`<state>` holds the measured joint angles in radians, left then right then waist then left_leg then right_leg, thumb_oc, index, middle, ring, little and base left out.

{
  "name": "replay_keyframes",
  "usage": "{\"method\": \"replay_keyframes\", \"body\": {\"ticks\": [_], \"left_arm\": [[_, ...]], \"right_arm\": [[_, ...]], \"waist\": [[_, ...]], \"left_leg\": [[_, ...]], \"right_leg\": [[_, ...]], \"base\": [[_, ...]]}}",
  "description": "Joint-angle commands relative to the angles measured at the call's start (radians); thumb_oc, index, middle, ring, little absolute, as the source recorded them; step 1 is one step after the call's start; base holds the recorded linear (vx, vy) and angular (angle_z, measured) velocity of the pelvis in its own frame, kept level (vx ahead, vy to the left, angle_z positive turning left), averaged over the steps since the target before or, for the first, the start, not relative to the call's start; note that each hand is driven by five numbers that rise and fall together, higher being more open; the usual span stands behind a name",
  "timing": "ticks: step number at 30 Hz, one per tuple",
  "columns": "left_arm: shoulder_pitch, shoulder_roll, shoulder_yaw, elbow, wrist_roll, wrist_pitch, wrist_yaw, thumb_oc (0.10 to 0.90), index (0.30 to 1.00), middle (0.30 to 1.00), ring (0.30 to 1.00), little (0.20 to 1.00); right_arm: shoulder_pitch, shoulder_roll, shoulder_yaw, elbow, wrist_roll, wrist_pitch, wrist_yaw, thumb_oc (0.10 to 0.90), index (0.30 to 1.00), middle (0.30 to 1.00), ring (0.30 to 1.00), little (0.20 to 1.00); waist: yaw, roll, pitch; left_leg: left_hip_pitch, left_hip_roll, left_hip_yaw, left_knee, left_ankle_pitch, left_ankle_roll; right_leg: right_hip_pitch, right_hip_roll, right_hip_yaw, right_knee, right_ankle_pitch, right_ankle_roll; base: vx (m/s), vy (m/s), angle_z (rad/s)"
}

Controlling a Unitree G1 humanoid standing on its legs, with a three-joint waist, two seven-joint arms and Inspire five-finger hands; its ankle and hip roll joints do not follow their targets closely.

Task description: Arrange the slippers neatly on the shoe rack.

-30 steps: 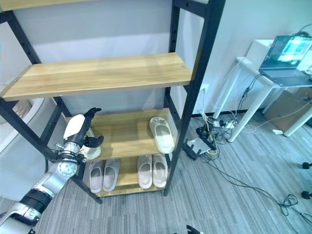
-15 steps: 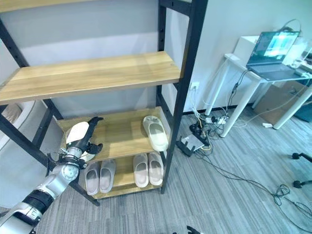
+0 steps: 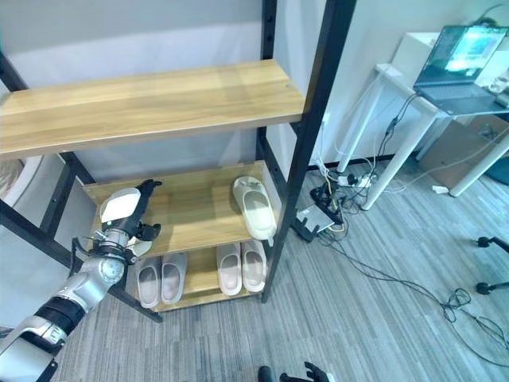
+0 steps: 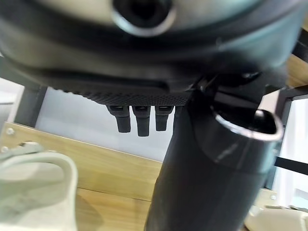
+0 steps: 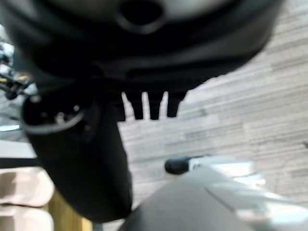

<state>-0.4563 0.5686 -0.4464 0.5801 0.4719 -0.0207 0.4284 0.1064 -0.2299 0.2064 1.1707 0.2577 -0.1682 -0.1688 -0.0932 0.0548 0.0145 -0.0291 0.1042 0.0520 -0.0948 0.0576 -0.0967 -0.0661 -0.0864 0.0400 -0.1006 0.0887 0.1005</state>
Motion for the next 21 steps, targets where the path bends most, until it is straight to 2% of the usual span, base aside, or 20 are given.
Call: {"method": "replay_keyframes", "body": {"ticks": [1,11,21], "left_arm": [[-0.226,0.069,0.118,0.032,0.006,-0.008,0.1,0.8,0.9,0.9,0.9,0.9],[-0.235,0.127,0.156,0.037,0.002,0.011,0.118,0.8,0.9,0.9,0.9,0.9],[-0.328,0.134,0.101,0.104,-0.025,0.014,0.117,0.8,0.9,0.9,0.9,0.9]], "right_arm": [[0.012,-0.034,0.024,0.005,-0.02,-0.017,-0.015,0.8,0.9,0.9,0.9,0.9],[0.007,-0.043,0.032,-0.004,-0.03,-0.017,-0.014,0.8,0.9,0.9,0.9,0.9],[-0.024,-0.058,0.047,-0.005,-0.035,-0.014,-0.019,0.8,0.9,0.9,0.9,0.9]], "waist": [[0.007,0.013,0.016],[0.018,0.015,0.021],[0.014,0.017,0.042]], "left_leg": [[-0.019,-0.077,0.007,0.008,-0.072,0.039],[-0.023,-0.079,-0.004,0.008,-0.073,0.039],[-0.061,-0.081,-0.004,0.008,-0.065,0.039]], "right_leg": [[0.031,0.009,-0.068,0.013,-0.117,0.046],[0.03,0.008,-0.078,0.013,-0.12,0.044],[-0.013,0.007,-0.082,0.013,-0.107,0.046]], "base": [[0.04,-0.002,0.02],[0.01,-0.001,0.0],[0.0,0.001,0.0]]}}
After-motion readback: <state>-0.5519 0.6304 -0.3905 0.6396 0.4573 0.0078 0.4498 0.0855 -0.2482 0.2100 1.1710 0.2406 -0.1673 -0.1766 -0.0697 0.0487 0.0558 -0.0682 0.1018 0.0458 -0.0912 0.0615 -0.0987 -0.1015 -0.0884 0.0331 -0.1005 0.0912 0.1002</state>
